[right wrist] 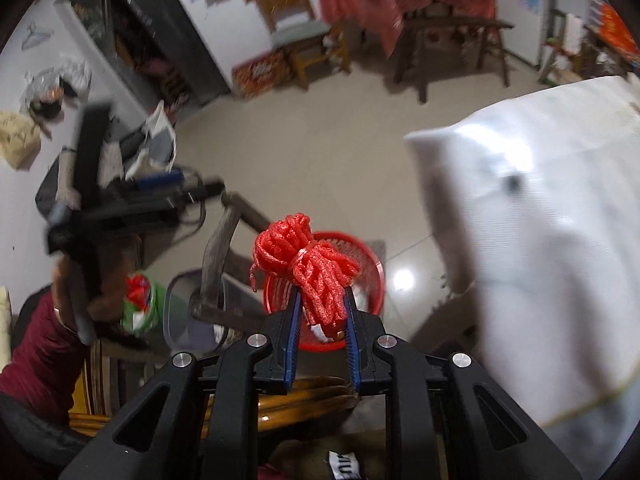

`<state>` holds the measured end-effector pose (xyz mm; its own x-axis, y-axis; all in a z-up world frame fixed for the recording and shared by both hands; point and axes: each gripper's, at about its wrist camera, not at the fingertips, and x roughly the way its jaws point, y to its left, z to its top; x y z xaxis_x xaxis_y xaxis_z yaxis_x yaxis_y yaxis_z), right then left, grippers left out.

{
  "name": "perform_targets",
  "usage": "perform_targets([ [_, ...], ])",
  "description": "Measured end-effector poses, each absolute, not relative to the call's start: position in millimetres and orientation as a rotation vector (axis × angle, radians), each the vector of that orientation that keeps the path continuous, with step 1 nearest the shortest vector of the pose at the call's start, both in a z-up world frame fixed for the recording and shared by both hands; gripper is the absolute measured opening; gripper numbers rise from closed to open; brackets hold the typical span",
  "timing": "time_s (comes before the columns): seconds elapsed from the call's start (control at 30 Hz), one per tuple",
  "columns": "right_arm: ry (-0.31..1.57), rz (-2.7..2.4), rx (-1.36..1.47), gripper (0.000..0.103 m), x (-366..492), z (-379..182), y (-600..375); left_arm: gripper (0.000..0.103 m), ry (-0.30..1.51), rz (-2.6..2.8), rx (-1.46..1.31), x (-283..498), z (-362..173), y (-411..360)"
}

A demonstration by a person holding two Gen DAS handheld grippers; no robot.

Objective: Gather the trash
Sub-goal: 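Carry the white bag over the red wastebasket and open left gripper while right gripper releases tassel, then move both grippers back over the remaining trash on the table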

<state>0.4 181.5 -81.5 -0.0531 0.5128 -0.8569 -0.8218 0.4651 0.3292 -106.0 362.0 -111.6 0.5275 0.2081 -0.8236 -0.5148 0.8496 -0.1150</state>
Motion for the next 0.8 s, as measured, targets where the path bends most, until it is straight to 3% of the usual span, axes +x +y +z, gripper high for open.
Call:
perform_targets([
  [0.1,1.24,1.165,-0.389,0.025,-9,-101,211,0.094,0.904,0.469,-0.361,-112,-104,368],
  [0.13,1.25,1.176,-0.403,0.039,-11,-106,218,0.095,0.899,0.478,-0.36,-114,-102,371],
  [0.17,1.253,1.174,-0.415,0.059,-11,-110,224,0.095,0.895,0.483,-0.361,-115,-103,372],
  [0.2,1.242,1.169,-0.413,0.063,-12,-112,228,0.095,0.892,0.485,-0.363,-116,-102,374],
  [0.7,1.045,1.071,-0.3,0.065,20,-56,167,0.095,0.862,0.427,-0.314,-109,-83,349],
  [0.8,0.991,1.015,-0.263,0.069,28,-40,142,0.096,0.859,0.401,-0.293,-103,-78,338],
])
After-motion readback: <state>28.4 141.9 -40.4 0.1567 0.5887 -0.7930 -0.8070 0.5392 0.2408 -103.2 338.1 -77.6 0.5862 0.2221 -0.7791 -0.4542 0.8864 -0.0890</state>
